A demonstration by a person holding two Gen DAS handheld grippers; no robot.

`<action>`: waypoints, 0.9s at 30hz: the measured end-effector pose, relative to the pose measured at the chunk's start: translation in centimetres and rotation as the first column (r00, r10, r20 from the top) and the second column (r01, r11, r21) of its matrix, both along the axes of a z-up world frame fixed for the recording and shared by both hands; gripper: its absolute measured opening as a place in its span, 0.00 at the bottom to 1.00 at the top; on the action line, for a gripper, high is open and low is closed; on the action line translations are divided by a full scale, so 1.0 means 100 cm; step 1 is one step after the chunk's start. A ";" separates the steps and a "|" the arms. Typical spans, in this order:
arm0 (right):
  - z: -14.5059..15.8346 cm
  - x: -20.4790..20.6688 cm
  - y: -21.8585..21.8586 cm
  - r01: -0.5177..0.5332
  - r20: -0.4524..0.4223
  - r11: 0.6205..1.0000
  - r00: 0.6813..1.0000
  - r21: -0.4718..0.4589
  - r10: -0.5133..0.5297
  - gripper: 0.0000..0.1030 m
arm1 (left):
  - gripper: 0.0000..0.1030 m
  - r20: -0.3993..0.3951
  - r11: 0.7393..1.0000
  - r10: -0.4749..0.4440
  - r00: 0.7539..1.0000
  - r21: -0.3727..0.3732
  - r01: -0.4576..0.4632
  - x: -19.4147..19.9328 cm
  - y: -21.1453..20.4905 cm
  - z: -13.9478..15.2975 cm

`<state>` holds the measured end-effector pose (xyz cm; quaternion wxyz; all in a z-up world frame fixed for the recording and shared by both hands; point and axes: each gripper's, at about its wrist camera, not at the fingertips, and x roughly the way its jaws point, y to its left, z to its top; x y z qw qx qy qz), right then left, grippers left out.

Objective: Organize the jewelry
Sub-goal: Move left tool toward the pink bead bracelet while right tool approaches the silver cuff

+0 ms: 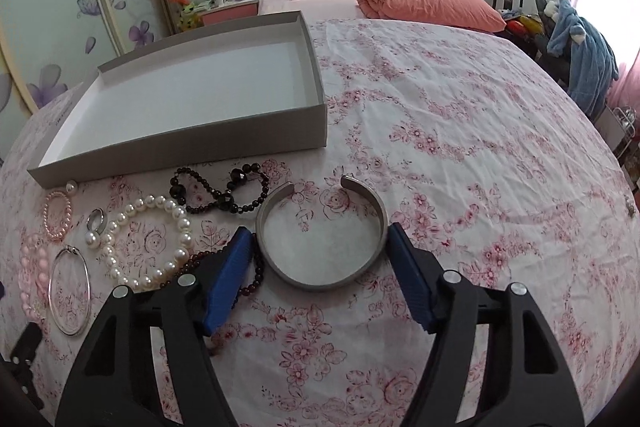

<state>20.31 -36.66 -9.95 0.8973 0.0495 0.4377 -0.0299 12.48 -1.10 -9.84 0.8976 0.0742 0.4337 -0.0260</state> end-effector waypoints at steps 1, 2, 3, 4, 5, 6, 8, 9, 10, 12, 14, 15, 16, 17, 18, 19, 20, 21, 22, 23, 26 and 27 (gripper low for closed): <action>0.001 -0.002 0.000 0.004 0.002 1.000 1.000 0.007 -0.004 0.66 | 0.96 -0.006 1.000 0.001 1.000 0.006 -0.001 0.003 -0.001 -0.001; 0.001 -0.001 0.000 0.007 0.003 1.000 1.000 0.010 -0.007 0.66 | 0.96 -0.016 1.000 0.007 1.000 0.014 -0.007 0.007 -0.001 -0.003; 0.000 0.001 -0.002 0.009 0.003 1.000 1.000 0.012 -0.009 0.66 | 0.96 -0.020 1.000 0.009 1.000 0.014 -0.009 0.009 -0.002 -0.004; 0.001 0.002 -0.002 0.012 0.003 1.000 1.000 0.012 -0.012 0.66 | 0.96 -0.024 1.000 0.011 1.000 0.008 -0.011 0.011 -0.002 -0.004; 0.001 0.003 -0.002 0.016 0.002 1.000 1.000 0.012 -0.016 0.66 | 0.96 -0.031 1.000 0.017 0.999 0.002 -0.017 0.015 -0.001 -0.003; 0.001 0.003 -0.002 0.021 0.002 1.000 1.000 0.011 -0.021 0.66 | 0.96 -0.034 1.000 0.023 0.999 0.001 -0.023 0.019 0.000 -0.003; 0.001 0.004 -0.003 0.033 0.002 0.999 0.999 0.012 -0.033 0.66 | 0.96 -0.035 0.999 0.035 0.999 0.004 -0.034 0.026 0.001 -0.003; 0.001 0.005 -0.004 0.037 0.002 0.999 0.999 0.013 -0.037 0.66 | 0.95 -0.037 0.999 0.042 0.998 0.003 -0.042 0.029 0.002 -0.002; 0.001 0.006 -0.004 0.043 0.003 0.999 0.999 0.014 -0.043 0.66 | 0.94 -0.038 0.999 0.046 0.998 -0.002 -0.046 0.031 0.003 -0.002; 0.001 0.005 -0.003 0.052 0.004 0.998 0.999 0.019 -0.053 0.66 | 0.88 -0.044 0.998 0.057 0.997 -0.027 -0.058 0.037 0.006 -0.002; 0.002 0.005 -0.005 0.065 0.007 0.997 0.998 0.032 -0.065 0.65 | 0.81 -0.046 0.996 0.073 0.996 -0.050 -0.075 0.042 0.008 -0.002; 0.002 0.005 -0.007 0.070 0.009 0.997 0.997 0.036 -0.071 0.65 | 0.78 -0.047 0.994 0.083 0.995 -0.062 -0.086 0.044 0.011 -0.002; 0.002 0.006 -0.007 0.080 0.010 0.996 0.997 0.043 -0.080 0.65 | 0.75 -0.048 0.993 0.091 0.995 -0.070 -0.094 0.045 0.012 -0.002; 0.002 0.005 -0.008 0.087 0.012 0.995 0.996 0.046 -0.088 0.63 | 0.70 -0.048 0.991 0.102 0.994 -0.084 -0.106 0.046 0.015 -0.001; 0.002 0.005 -0.009 0.098 0.013 0.994 0.995 0.048 -0.099 0.63 | 0.66 -0.046 0.990 0.110 0.993 -0.086 -0.113 0.046 0.017 -0.001; 0.001 0.005 -0.010 0.108 0.014 0.993 0.994 0.050 -0.108 0.63 | 0.65 -0.044 0.989 0.118 0.992 -0.082 -0.121 0.047 0.017 -0.001; 0.001 0.005 -0.011 0.113 0.016 0.992 0.993 0.057 -0.114 0.62 | 0.64 -0.045 0.988 0.124 0.991 -0.083 -0.127 0.047 0.018 0.000; 0.001 0.005 -0.012 0.115 0.018 0.991 0.993 0.064 -0.117 0.62 | 0.61 -0.043 0.988 0.129 0.991 -0.082 -0.132 0.046 0.018 0.000; 0.001 0.005 -0.013 0.117 0.019 0.991 0.993 0.071 -0.119 0.62 | 0.61 -0.041 0.987 0.134 0.990 -0.080 -0.137 0.046 0.018 0.000; 0.001 0.005 -0.014 0.120 0.021 0.990 0.992 0.077 -0.122 0.62 | 0.60 -0.039 0.987 0.138 0.990 -0.079 -0.141 0.045 0.018 0.001; 0.001 0.004 -0.015 0.127 0.023 0.988 0.991 0.087 -0.129 0.62 | 0.60 -0.036 0.986 0.145 0.989 -0.071 -0.148 0.044 0.016 0.001; 0.000 0.003 -0.015 0.127 0.023 0.988 0.991 0.084 -0.129 0.62 | 0.60 -0.036 0.987 0.146 0.989 -0.068 -0.149 0.043 0.017 0.000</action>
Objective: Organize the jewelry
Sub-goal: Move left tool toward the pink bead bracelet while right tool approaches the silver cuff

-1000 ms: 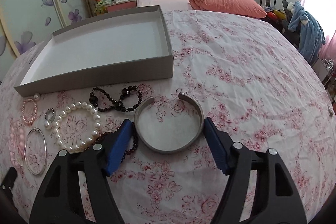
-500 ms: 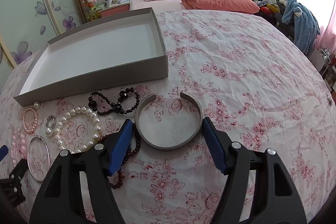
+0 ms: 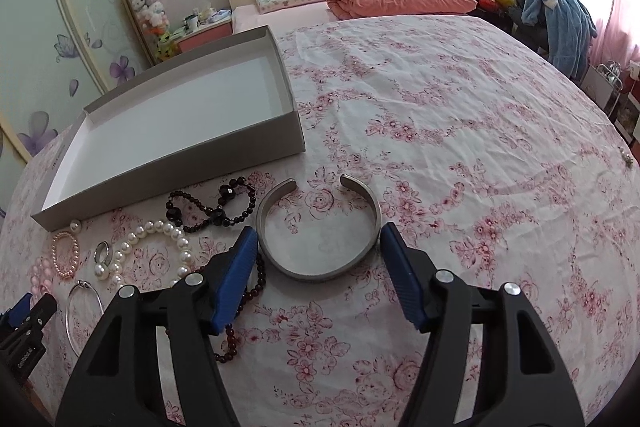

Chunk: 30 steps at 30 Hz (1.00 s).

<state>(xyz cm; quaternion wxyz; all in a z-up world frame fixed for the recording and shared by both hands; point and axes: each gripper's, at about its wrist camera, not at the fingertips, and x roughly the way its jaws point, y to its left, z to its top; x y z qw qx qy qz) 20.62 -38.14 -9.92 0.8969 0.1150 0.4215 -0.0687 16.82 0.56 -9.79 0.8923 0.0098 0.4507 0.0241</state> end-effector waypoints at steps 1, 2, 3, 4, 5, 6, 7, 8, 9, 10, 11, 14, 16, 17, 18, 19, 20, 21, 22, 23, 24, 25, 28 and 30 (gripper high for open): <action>0.000 0.000 0.000 0.000 -0.001 1.000 1.000 -0.003 0.000 0.62 | 0.61 -0.001 1.000 0.004 1.000 0.004 -0.004 0.000 0.000 0.000; 0.000 0.000 0.000 -0.001 -0.002 1.000 1.000 -0.007 0.001 0.62 | 0.63 -0.001 1.000 0.008 1.000 0.006 -0.008 0.000 0.001 0.000; 0.000 0.000 0.001 -0.001 -0.004 1.000 1.000 -0.009 0.001 0.63 | 0.64 -0.001 1.000 0.011 1.000 0.007 -0.011 0.000 0.000 0.000; 0.000 0.001 0.001 -0.003 -0.006 1.000 1.000 -0.013 0.002 0.63 | 0.64 -0.001 1.000 0.013 1.000 0.008 -0.013 0.000 0.000 0.000; -0.001 0.001 0.002 -0.004 -0.007 1.000 1.000 -0.018 0.004 0.63 | 0.65 -0.001 1.000 0.015 1.000 0.009 -0.015 0.000 0.000 0.000; -0.001 0.001 0.002 -0.005 -0.009 1.000 1.000 -0.021 0.005 0.63 | 0.65 -0.001 1.000 0.016 1.000 0.009 -0.016 -0.001 0.001 0.000; -0.001 0.001 0.003 -0.007 -0.011 1.000 1.000 -0.026 0.006 0.63 | 0.65 -0.001 1.000 0.016 1.000 0.010 -0.016 0.000 0.000 0.000; -0.001 0.001 0.003 -0.009 -0.014 0.999 1.000 -0.032 0.009 0.63 | 0.65 0.000 1.000 0.016 1.000 0.012 -0.016 -0.001 -0.001 0.000; -0.001 0.001 0.004 -0.011 -0.015 0.999 1.000 -0.035 0.010 0.63 | 0.65 0.000 1.000 0.016 1.000 0.011 -0.016 0.000 -0.001 0.001; -0.001 0.002 0.004 -0.013 -0.016 0.999 1.000 -0.037 0.012 0.63 | 0.65 0.001 1.000 0.016 1.000 0.010 -0.016 0.000 0.000 0.001; -0.001 0.002 0.004 -0.014 -0.016 0.999 1.000 -0.038 0.013 0.63 | 0.65 0.001 1.000 0.016 1.000 0.009 -0.016 0.000 -0.001 0.001; -0.001 0.002 0.003 -0.017 -0.015 0.999 1.000 -0.039 0.016 0.62 | 0.66 0.003 1.000 0.017 1.000 0.004 -0.017 -0.001 0.001 0.001; -0.002 0.002 0.004 -0.021 -0.015 0.999 1.000 -0.039 0.020 0.62 | 0.67 0.003 1.000 0.019 1.000 0.001 -0.019 0.000 0.001 0.001; -0.001 0.003 0.004 -0.025 -0.015 0.999 1.000 -0.041 0.024 0.62 | 0.68 0.004 1.000 0.021 1.000 -0.001 -0.021 -0.001 0.002 0.000; -0.002 0.003 0.005 -0.028 -0.015 0.999 1.000 -0.042 0.027 0.62 | 0.70 0.004 1.000 0.022 1.000 -0.004 -0.022 -0.001 0.003 0.000; -0.002 0.003 0.005 -0.032 -0.016 0.999 0.999 -0.043 0.031 0.62 | 0.70 0.005 1.000 0.023 1.000 -0.008 -0.023 -0.001 0.003 0.000; -0.002 0.004 0.006 -0.036 -0.018 0.998 0.999 -0.050 0.036 0.62 | 0.71 0.006 1.000 0.027 1.000 -0.014 -0.027 -0.002 0.004 -0.001; -0.002 0.004 0.007 -0.040 -0.019 0.998 0.999 -0.052 0.040 0.62 | 0.73 0.008 0.999 0.030 1.000 -0.016 -0.030 -0.002 0.005 -0.001; -0.002 0.004 0.007 -0.047 -0.019 0.998 0.999 -0.053 0.046 0.62 | 0.74 0.009 0.999 0.031 0.999 -0.017 -0.031 -0.003 0.006 -0.001; -0.002 0.004 0.007 -0.054 -0.020 0.997 0.998 -0.055 0.053 0.62 | 0.74 0.009 0.999 0.032 0.999 -0.020 -0.031 -0.003 0.006 -0.001; -0.002 0.004 0.006 -0.060 -0.020 0.997 0.998 -0.055 0.059 0.62 | 0.75 0.009 0.999 0.031 0.999 -0.021 -0.031 -0.004 0.007 -0.002; -0.002 0.003 0.006 -0.065 -0.020 0.996 0.998 -0.055 0.063 0.62 | 0.75 0.008 0.999 0.030 1.000 -0.021 -0.029 -0.005 0.007 -0.002; -0.002 0.002 0.006 -0.088 -0.021 0.994 0.996 -0.057 0.087 0.63 | 0.77 0.008 1.000 0.019 1.000 -0.021 -0.019 -0.007 0.009 -0.002; -0.003 0.002 0.008 -0.108 -0.031 0.991 0.994 -0.078 0.106 0.63 | 0.79 0.006 1.000 0.007 1.000 -0.021 -0.007 -0.010 0.009 -0.003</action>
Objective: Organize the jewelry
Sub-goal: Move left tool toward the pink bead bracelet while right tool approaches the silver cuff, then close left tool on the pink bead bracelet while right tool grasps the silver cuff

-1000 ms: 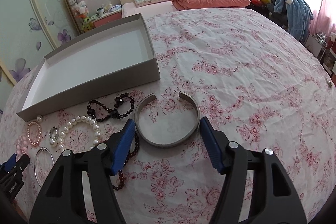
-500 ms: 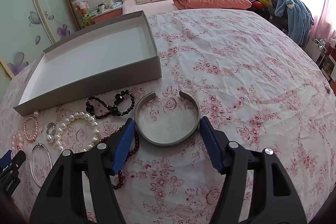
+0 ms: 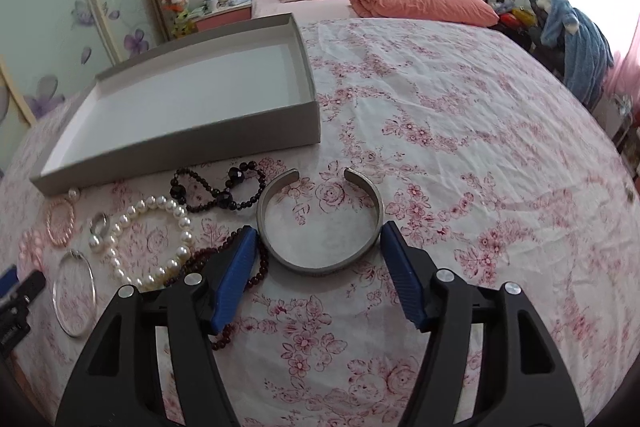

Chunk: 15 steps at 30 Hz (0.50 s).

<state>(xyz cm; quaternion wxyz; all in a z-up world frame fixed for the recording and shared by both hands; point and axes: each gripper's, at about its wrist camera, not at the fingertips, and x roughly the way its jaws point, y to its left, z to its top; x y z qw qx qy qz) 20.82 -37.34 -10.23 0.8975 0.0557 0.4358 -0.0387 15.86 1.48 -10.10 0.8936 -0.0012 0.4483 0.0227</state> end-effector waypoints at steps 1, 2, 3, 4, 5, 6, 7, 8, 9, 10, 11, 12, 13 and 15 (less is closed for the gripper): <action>0.000 0.000 0.002 -0.007 -0.004 1.000 1.000 -0.014 0.006 0.63 | 0.79 -0.001 1.000 -0.004 1.000 0.000 0.004 -0.001 0.000 0.000; 0.000 -0.001 0.002 -0.010 -0.004 1.000 1.000 -0.019 0.010 0.63 | 0.79 -0.001 1.000 -0.006 1.000 0.000 0.006 0.000 -0.001 0.000; 0.000 -0.001 0.002 -0.013 -0.003 1.000 1.000 -0.017 0.013 0.63 | 0.79 -0.001 1.000 -0.009 1.000 0.000 0.009 0.000 -0.001 0.000; 0.000 -0.001 0.002 -0.016 -0.002 1.000 1.000 -0.015 0.016 0.61 | 0.79 -0.002 1.000 -0.014 1.000 0.001 0.014 0.001 -0.002 0.000; 0.000 -0.002 0.001 -0.019 -0.001 1.000 1.000 -0.015 0.019 0.59 | 0.79 -0.002 1.000 -0.019 1.000 -0.001 0.019 0.002 -0.002 0.000; 0.000 -0.002 0.001 -0.019 0.000 1.000 1.000 -0.015 0.019 0.56 | 0.76 -0.001 1.000 -0.023 1.000 -0.002 0.023 0.005 -0.002 0.000; 0.001 -0.003 -0.001 -0.016 0.005 1.000 1.000 -0.012 0.016 0.45 | 0.73 0.002 1.000 -0.025 1.000 -0.003 0.025 0.006 -0.002 0.001; 0.001 -0.004 -0.002 -0.014 0.008 1.000 1.000 -0.012 0.014 0.35 | 0.69 0.005 1.000 -0.028 1.000 -0.002 0.028 0.007 -0.002 0.001; 0.002 -0.004 -0.004 -0.009 0.009 1.000 1.000 -0.011 0.009 0.34 | 0.67 0.005 1.000 -0.030 1.000 -0.005 0.030 0.007 -0.002 0.002; 0.002 -0.004 -0.006 -0.011 0.008 1.000 1.000 -0.002 0.011 0.34 | 0.67 0.005 1.000 -0.031 1.000 -0.005 0.031 0.008 -0.003 0.002; 0.002 -0.004 -0.007 -0.016 0.007 1.000 1.000 -0.001 0.016 0.34 | 0.67 0.005 0.999 -0.035 0.999 -0.003 0.035 0.008 -0.003 0.002; 0.002 -0.004 -0.007 -0.020 0.005 1.000 1.000 0.001 0.020 0.35 | 0.68 0.004 0.999 -0.038 0.999 -0.004 0.038 0.008 -0.002 0.002; 0.002 -0.004 -0.008 -0.021 0.006 1.000 1.000 0.012 0.021 0.42 | 0.69 0.002 0.999 -0.041 0.999 -0.007 0.041 0.008 -0.002 0.002; 0.003 -0.005 -0.011 -0.027 0.004 0.998 1.000 0.056 0.027 0.57 | 0.74 -0.006 0.999 -0.047 0.999 -0.028 0.047 0.007 0.001 0.003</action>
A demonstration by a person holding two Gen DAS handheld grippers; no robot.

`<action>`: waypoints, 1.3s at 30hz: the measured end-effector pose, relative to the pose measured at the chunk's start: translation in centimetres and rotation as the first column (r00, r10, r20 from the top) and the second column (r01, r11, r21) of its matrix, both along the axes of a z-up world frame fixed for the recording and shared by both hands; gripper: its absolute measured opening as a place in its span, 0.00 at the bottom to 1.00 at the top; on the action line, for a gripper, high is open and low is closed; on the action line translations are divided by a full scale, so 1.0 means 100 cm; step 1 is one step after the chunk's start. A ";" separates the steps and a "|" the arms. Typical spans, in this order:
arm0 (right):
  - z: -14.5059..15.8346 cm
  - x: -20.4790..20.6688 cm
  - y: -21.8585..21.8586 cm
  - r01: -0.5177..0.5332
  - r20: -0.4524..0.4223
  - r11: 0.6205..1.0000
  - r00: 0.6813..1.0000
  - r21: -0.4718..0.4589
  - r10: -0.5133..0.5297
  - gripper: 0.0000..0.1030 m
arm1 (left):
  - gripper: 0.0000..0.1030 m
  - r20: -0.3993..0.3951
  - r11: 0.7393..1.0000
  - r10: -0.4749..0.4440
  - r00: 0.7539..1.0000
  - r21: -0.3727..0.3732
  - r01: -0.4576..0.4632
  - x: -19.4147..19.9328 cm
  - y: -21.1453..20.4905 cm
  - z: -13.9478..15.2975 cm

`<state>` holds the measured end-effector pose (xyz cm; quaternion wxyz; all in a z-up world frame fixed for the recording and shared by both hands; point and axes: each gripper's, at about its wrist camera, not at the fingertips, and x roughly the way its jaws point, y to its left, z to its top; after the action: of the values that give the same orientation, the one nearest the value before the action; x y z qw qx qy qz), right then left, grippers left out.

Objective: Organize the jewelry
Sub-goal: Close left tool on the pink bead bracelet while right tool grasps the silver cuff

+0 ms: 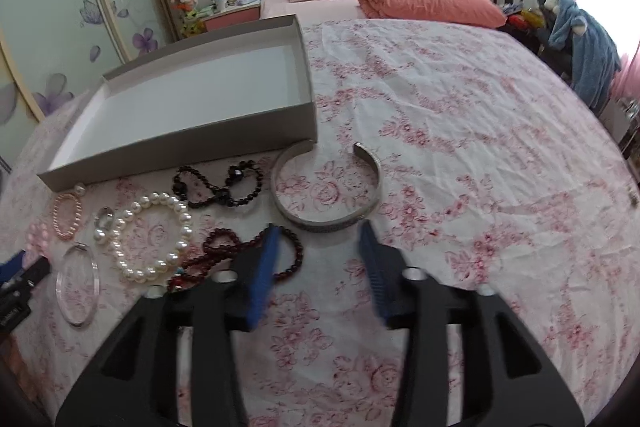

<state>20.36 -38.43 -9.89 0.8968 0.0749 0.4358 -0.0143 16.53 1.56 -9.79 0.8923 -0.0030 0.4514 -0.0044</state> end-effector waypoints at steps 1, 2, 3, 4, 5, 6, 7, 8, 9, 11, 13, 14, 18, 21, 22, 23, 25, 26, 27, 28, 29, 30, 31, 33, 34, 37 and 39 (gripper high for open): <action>0.001 0.000 -0.002 0.002 -0.001 1.000 1.000 0.019 -0.002 0.60 | 0.75 0.002 1.000 -0.001 1.000 -0.012 0.001 -0.002 0.002 0.001; 0.002 0.000 -0.004 0.006 0.001 1.000 1.000 0.026 -0.006 0.60 | 0.77 0.008 1.000 0.000 1.000 -0.024 0.000 -0.004 0.005 0.003; 0.004 0.000 -0.004 0.007 0.007 1.000 1.000 0.016 -0.007 0.60 | 0.80 0.015 0.999 0.004 1.000 -0.033 -0.003 -0.006 0.007 0.005; 0.007 -0.001 -0.005 0.010 0.018 1.000 1.000 0.005 -0.010 0.60 | 0.80 0.021 0.999 0.008 1.000 -0.041 -0.008 -0.007 0.010 0.007; 0.011 -0.001 -0.008 0.015 0.028 1.000 0.999 0.004 -0.015 0.62 | 0.80 0.027 0.999 0.020 0.999 -0.052 -0.018 -0.008 0.015 0.010; 0.013 0.000 -0.009 0.019 0.034 1.000 0.999 0.007 -0.020 0.64 | 0.80 0.029 0.998 0.027 0.999 -0.058 -0.026 -0.007 0.017 0.012; 0.016 0.003 -0.012 0.029 0.042 1.000 0.999 0.009 -0.029 0.69 | 0.80 0.030 0.998 0.035 0.999 -0.061 -0.033 -0.007 0.019 0.012; 0.016 0.005 -0.012 0.035 0.044 0.999 0.998 0.003 -0.035 0.71 | 0.80 0.029 0.997 0.046 0.999 -0.058 -0.044 -0.006 0.022 0.013; 0.016 0.010 -0.011 0.038 0.041 0.999 0.998 -0.008 -0.038 0.71 | 0.80 0.028 0.997 0.052 0.998 -0.053 -0.050 -0.004 0.023 0.013; 0.013 0.021 -0.006 0.015 0.018 1.000 1.000 -0.024 -0.014 0.73 | 0.80 0.019 0.997 0.059 0.998 -0.043 -0.058 -0.001 0.026 0.011; 0.008 0.029 -0.003 -0.003 -0.004 0.999 1.000 -0.035 0.003 0.74 | 0.80 0.009 0.997 0.061 0.998 -0.042 -0.061 0.000 0.026 0.009; 0.004 0.033 0.001 -0.010 -0.019 0.999 1.000 -0.049 0.009 0.74 | 0.80 0.004 0.997 0.061 0.998 -0.041 -0.061 0.001 0.026 0.008; -0.002 0.039 0.004 0.006 -0.032 0.997 0.999 -0.076 -0.008 0.74 | 0.80 -0.005 0.997 0.062 0.998 -0.037 -0.062 0.001 0.028 0.005; -0.002 0.037 0.001 0.010 -0.030 0.998 0.999 -0.062 -0.012 0.65 | 0.77 -0.009 0.997 0.063 0.998 -0.038 -0.064 0.005 0.031 0.005; -0.002 0.037 0.000 0.008 -0.030 0.999 1.000 -0.045 -0.009 0.65 | 0.75 -0.013 0.997 0.063 0.998 -0.039 -0.063 0.006 0.031 0.004; -0.002 0.037 -0.001 0.008 -0.033 0.999 0.999 -0.039 -0.010 0.65 | 0.70 -0.018 0.997 0.063 0.998 -0.040 -0.063 0.007 0.031 0.004; -0.002 0.037 -0.001 0.008 -0.031 0.999 0.999 -0.041 -0.009 0.65 | 0.64 -0.014 0.997 0.067 0.998 -0.029 -0.067 0.008 0.030 0.004; -0.002 0.037 -0.001 0.008 -0.031 0.999 0.999 -0.040 -0.009 0.65 | 0.58 -0.012 0.997 0.068 0.998 -0.019 -0.068 0.009 0.030 0.004; -0.002 0.037 -0.001 0.009 -0.031 0.999 0.999 -0.039 -0.010 0.65 | 0.53 -0.010 0.998 0.068 0.998 -0.015 -0.069 0.009 0.030 0.005; -0.002 0.037 -0.001 0.009 -0.031 0.999 0.999 -0.040 -0.010 0.65 | 0.51 -0.009 0.998 0.068 0.998 -0.013 -0.068 0.009 0.030 0.005; -0.002 0.037 -0.001 0.008 -0.031 0.999 0.999 -0.041 -0.009 0.65 | 0.46 -0.006 0.998 0.070 0.998 -0.007 -0.070 0.009 0.030 0.005; -0.002 0.036 -0.001 0.008 -0.030 0.999 0.999 -0.040 -0.010 0.65 | 0.39 -0.003 0.997 0.072 0.997 0.001 -0.072 0.008 0.029 0.005; -0.002 0.037 -0.001 0.008 -0.030 0.999 1.000 -0.042 -0.009 0.65 | 0.36 0.001 0.997 0.073 0.997 0.008 -0.073 0.008 0.029 0.005; -0.002 0.037 -0.001 0.007 -0.029 0.999 1.000 -0.041 -0.009 0.65 | 0.26 0.008 0.998 0.068 0.998 0.012 -0.068 0.008 0.028 0.006; -0.001 0.036 -0.001 0.007 -0.028 0.999 1.000 -0.041 -0.008 0.64 | 0.26 0.006 0.998 0.068 0.998 0.012 -0.068 0.009 0.028 0.006; 0.000 0.030 -0.004 0.011 -0.016 0.999 1.000 -0.032 -0.011 0.64 | 0.25 0.007 0.998 0.058 0.998 0.007 -0.058 0.007 0.028 0.007; 0.002 0.024 -0.006 0.009 -0.002 1.000 1.000 -0.020 -0.009 0.64 | 0.25 0.017 0.998 0.057 0.998 -0.004 -0.057 0.004 0.030 0.008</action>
<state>22.73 -39.04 -9.71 0.8971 0.0678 0.4361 -0.0229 16.90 4.52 -9.02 0.8960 -0.0175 0.4433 0.0199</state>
